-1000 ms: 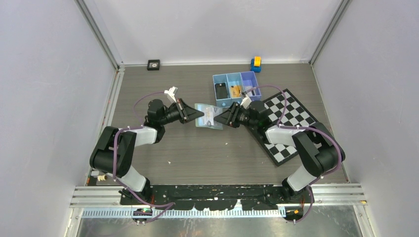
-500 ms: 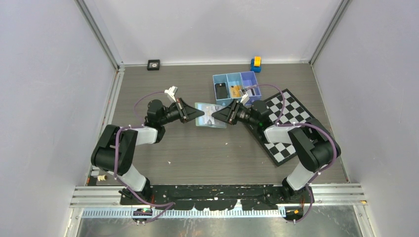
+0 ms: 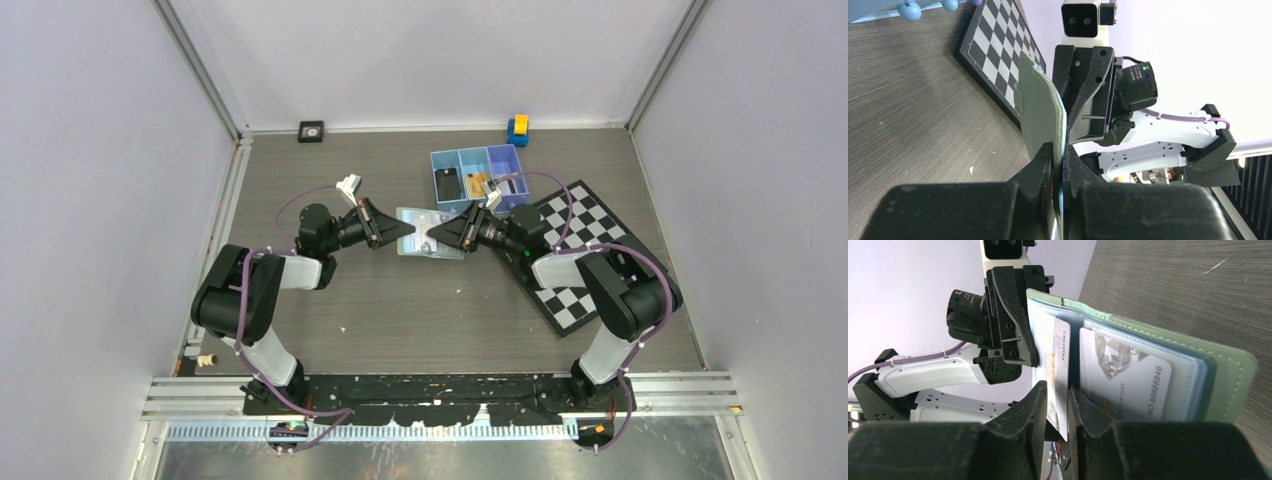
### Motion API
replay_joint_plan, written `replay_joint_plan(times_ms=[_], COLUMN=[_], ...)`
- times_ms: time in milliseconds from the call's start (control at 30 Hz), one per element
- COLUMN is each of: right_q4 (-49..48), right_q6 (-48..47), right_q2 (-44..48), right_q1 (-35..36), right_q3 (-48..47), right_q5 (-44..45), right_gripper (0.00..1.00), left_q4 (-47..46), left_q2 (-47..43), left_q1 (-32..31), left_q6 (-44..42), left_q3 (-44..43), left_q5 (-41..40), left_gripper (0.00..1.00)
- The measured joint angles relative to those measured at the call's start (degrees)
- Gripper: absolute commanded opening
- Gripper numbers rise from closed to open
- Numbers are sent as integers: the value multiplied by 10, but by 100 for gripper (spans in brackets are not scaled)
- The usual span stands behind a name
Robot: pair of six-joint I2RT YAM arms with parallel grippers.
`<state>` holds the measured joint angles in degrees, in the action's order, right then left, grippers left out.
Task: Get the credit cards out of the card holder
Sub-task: Remove the credit card from the card holder.
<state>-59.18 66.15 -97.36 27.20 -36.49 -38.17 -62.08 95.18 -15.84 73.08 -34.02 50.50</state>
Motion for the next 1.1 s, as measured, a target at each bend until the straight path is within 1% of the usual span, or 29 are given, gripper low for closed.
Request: replay_joint_plan(times_ms=[67, 133, 200, 333, 400, 433, 500, 533, 600, 633, 867, 1100], right_q4=[-5, -8, -10, -14, 4, 14, 25, 29, 35, 36, 60, 178], right_q6=[4, 7, 13, 13, 5, 0, -4, -5, -5, -5, -16, -78], right_q2=[-3, -7, -9, -9, -3, 0, 4, 4, 4, 4, 14, 76], right_q1=[0, -1, -2, -3, -7, -9, -13, -16, -21, -22, -32, -35], right_q3=[0, 0, 0, 0, 0, 0, 0, 0, 0, 0, 4, 5], right_q5=[-3, -5, -7, -9, -5, -4, 0, 2, 4, 4, 14, 75], right_gripper=[13, 6, 1, 0, 0, 1, 0, 0, 0, 1, 0, 1], left_q4=[-14, -23, -24, -23, -20, -19, -19, -20, -20, -20, -26, -27], left_q2=[8, 15, 20, 21, 21, 21, 21, 21, 21, 21, 20, 11], left_q1=[0, 0, 1, 3, 6, 8, 10, 12, 14, 14, 25, 44], left_q6=[6, 14, 16, 14, 13, 13, 14, 15, 15, 16, 16, 16], left_q3=[0, 0, 0, 0, 3, 6, 9, 9, 9, 9, 19, 37], left_q5=[1, 3, 3, 1, 0, -1, -2, -2, -5, -6, -12, -16], left_gripper=[0, 0, 5, 19, 22, 22, 17, 13, 3, 0, 0, 0])
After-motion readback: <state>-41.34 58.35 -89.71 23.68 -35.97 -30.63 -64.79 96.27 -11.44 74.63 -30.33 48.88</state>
